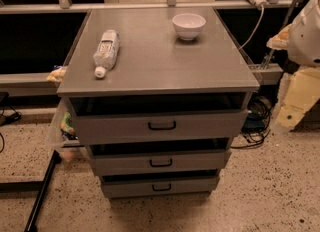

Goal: Open top drawer

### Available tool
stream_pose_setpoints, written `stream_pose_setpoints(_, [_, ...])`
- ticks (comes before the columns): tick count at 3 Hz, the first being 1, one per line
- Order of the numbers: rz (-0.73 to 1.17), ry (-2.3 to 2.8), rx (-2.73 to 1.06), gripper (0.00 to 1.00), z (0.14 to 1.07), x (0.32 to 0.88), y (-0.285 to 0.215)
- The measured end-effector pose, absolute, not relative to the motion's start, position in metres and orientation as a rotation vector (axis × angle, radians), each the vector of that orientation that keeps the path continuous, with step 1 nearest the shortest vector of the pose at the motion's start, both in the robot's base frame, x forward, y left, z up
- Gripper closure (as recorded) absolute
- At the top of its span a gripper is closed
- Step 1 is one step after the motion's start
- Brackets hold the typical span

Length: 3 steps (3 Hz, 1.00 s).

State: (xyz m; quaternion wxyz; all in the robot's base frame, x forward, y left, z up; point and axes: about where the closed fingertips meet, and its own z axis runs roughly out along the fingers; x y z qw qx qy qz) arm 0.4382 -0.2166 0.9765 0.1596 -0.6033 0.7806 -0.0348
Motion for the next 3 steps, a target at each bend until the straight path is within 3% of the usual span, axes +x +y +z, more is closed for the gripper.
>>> stream_pose_setpoints(3, [-0.053, 2.155, -1.780, 0.00, 0.914, 0.448, -0.209])
